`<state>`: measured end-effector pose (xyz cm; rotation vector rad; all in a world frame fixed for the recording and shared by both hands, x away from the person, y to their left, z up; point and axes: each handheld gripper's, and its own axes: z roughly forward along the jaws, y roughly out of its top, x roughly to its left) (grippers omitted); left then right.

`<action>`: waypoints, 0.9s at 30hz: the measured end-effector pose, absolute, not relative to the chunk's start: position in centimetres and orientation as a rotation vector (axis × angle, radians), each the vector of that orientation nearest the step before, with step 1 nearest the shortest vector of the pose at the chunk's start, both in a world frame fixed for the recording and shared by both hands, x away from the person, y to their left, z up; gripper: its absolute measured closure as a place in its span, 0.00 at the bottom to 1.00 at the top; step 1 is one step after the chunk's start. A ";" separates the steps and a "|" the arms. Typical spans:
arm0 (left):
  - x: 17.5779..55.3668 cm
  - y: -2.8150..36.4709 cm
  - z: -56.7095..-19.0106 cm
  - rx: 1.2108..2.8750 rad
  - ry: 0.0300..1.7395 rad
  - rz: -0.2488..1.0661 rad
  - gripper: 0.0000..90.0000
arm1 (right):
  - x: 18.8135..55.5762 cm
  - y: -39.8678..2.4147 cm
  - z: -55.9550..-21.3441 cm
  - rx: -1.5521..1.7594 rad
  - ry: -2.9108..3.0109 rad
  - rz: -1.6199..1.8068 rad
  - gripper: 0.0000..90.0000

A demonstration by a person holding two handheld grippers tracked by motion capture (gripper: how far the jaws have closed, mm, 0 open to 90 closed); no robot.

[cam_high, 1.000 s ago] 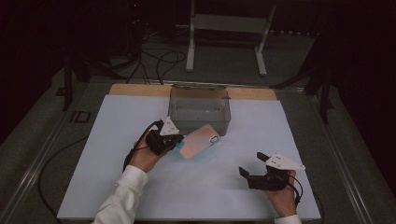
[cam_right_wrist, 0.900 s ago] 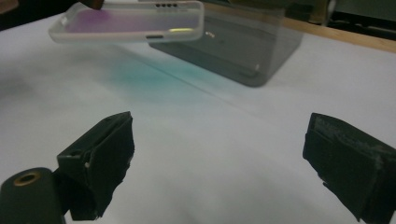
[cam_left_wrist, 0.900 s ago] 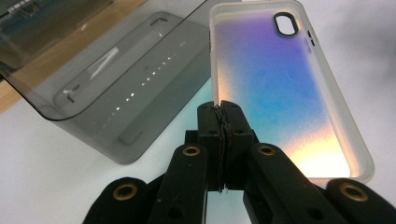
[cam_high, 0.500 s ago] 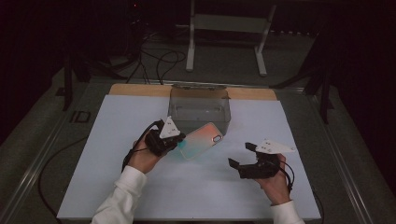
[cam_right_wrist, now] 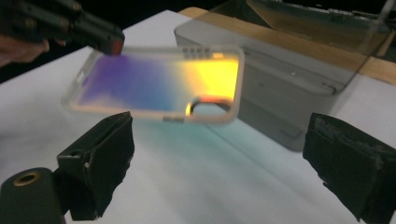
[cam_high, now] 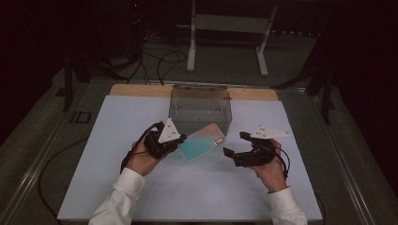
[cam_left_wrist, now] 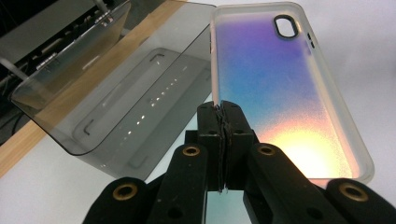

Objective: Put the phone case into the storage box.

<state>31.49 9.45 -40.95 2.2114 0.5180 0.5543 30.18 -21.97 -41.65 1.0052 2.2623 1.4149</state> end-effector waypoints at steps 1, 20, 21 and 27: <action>31.5 9.5 -41.0 2.211 0.518 0.554 0.99 | 30.4 -21.9 -41.4 1.008 2.264 1.422 0.10; 29.6 9.3 -39.9 2.168 0.414 0.589 0.99 | 33.5 -19.6 -41.0 1.041 2.380 1.369 0.15; 29.5 9.2 -39.8 2.160 0.408 0.589 0.99 | 33.6 -19.6 -41.1 1.050 2.385 1.372 0.15; 29.2 9.2 -39.8 2.145 0.382 0.586 0.99 | 34.0 -19.4 -41.3 1.078 2.431 1.400 0.21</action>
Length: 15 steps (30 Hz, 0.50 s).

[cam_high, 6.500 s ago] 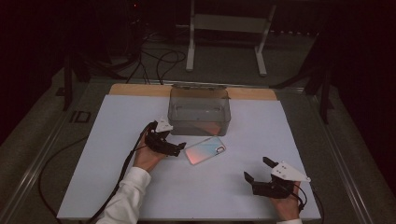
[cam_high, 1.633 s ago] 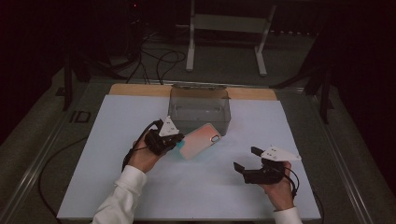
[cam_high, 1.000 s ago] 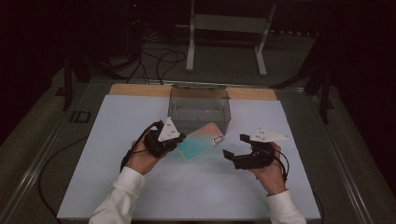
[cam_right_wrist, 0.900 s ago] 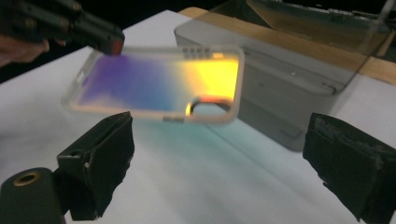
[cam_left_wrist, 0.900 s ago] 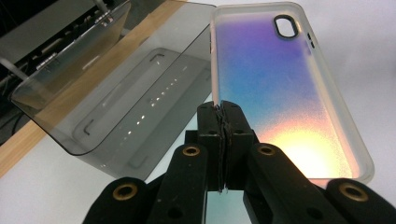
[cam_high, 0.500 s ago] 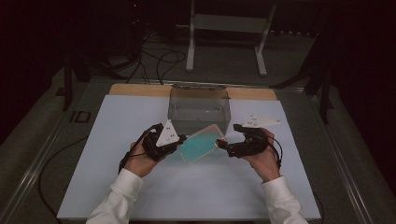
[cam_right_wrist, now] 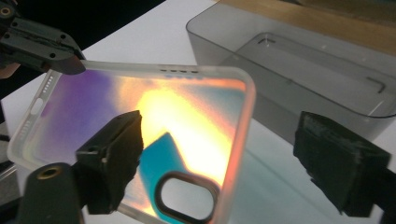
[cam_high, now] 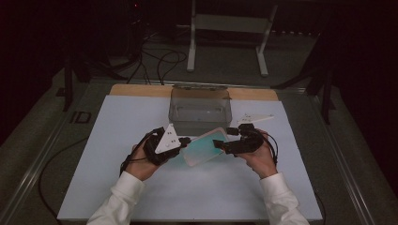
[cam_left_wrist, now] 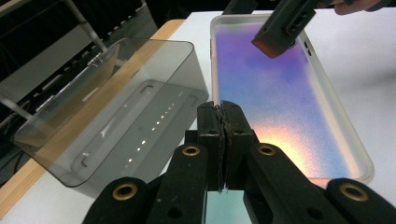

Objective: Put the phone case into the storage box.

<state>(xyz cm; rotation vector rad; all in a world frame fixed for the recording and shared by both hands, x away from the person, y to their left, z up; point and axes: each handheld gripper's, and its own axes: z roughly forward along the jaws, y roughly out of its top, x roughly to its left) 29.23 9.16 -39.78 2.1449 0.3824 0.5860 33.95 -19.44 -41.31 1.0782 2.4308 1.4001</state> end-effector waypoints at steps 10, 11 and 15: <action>29.2 8.8 -40.1 2.126 0.356 0.582 0.99 | 34.3 -19.7 -41.5 1.126 2.517 1.513 0.42; 29.2 8.8 -40.1 2.127 0.356 0.584 0.99 | 34.2 -19.6 -41.4 1.134 2.526 1.490 0.43; 29.4 8.9 -40.3 2.129 0.356 0.585 0.99 | 34.3 -19.8 -41.5 1.155 2.530 1.490 0.47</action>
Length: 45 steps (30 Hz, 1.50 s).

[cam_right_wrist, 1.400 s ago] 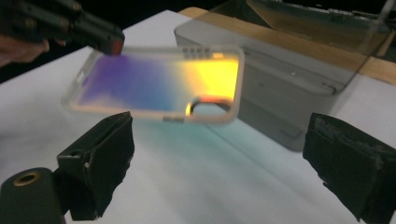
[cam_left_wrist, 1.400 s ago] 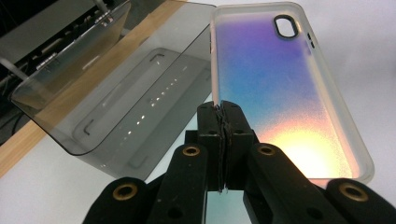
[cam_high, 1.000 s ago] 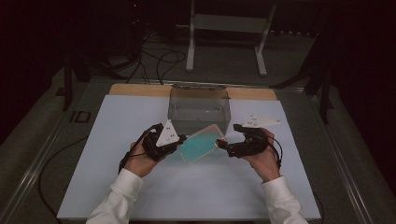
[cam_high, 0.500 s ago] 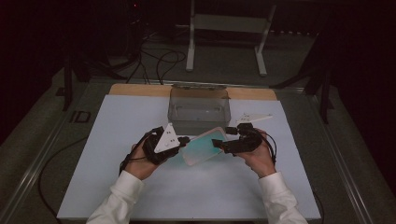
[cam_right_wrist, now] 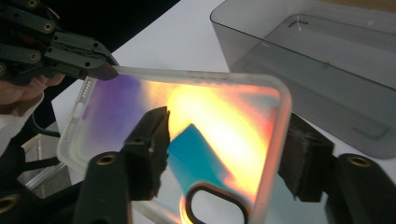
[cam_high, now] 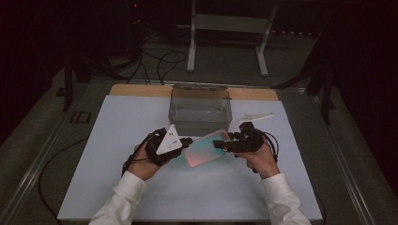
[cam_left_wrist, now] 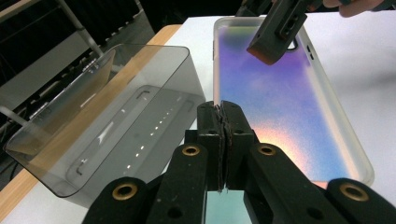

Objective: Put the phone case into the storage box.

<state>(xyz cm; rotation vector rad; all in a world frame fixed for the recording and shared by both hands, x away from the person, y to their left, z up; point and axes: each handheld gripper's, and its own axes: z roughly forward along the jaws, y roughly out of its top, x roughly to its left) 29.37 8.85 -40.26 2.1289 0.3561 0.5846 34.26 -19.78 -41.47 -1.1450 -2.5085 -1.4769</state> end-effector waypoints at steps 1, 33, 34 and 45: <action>29.4 8.9 -40.4 2.136 0.357 0.591 0.99 | 34.3 -20.1 -41.5 -1.147 -2.473 -1.470 0.52; 29.9 8.7 -42.6 2.150 0.473 0.616 0.99 | 34.2 -20.4 -41.3 -1.111 -2.307 -1.479 0.77; 30.0 8.7 -42.6 2.144 0.484 0.612 0.99 | 34.1 -20.3 -41.3 -1.114 -2.316 -1.473 0.77; 30.1 8.7 -42.5 2.093 0.559 0.623 0.99 | 33.6 -20.0 -41.2 -1.175 -2.286 -1.541 0.50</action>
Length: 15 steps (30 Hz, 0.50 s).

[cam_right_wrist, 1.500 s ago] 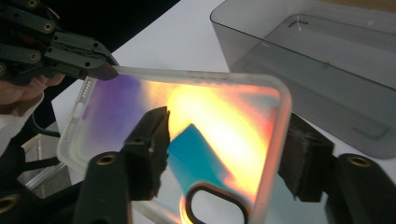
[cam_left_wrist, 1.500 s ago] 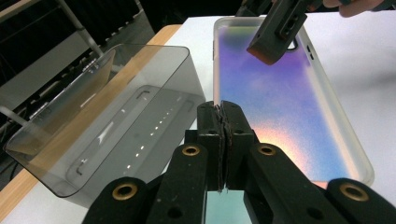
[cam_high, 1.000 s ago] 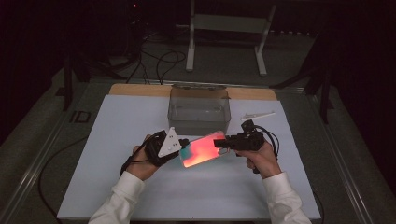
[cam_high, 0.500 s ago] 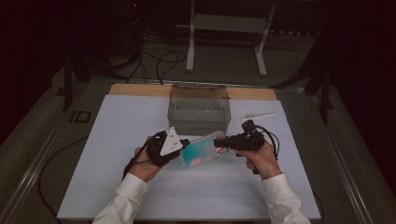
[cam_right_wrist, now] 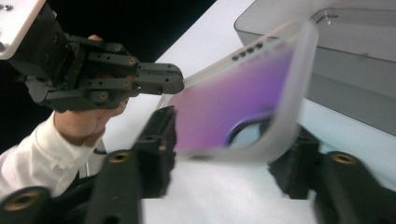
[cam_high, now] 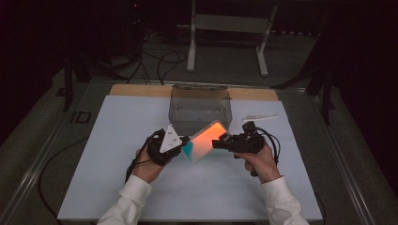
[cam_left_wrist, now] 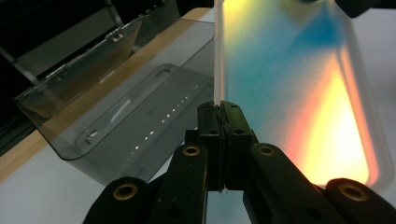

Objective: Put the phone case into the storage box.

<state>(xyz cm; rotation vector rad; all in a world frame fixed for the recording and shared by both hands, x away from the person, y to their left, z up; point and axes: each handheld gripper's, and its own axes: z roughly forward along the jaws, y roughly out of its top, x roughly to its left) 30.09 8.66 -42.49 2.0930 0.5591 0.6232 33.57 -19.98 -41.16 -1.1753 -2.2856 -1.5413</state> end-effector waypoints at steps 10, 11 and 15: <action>30.0 7.9 -42.5 2.021 0.670 0.653 0.99 | 33.4 -18.9 -41.8 -1.184 -2.231 -1.555 0.61; 29.9 7.7 -42.5 2.015 0.685 0.657 0.99 | 33.5 -18.7 -41.9 -1.210 -2.203 -1.568 0.64; 29.9 7.2 -42.7 1.968 0.753 0.638 0.99 | 33.5 -18.6 -42.0 -1.249 -2.172 -1.586 0.70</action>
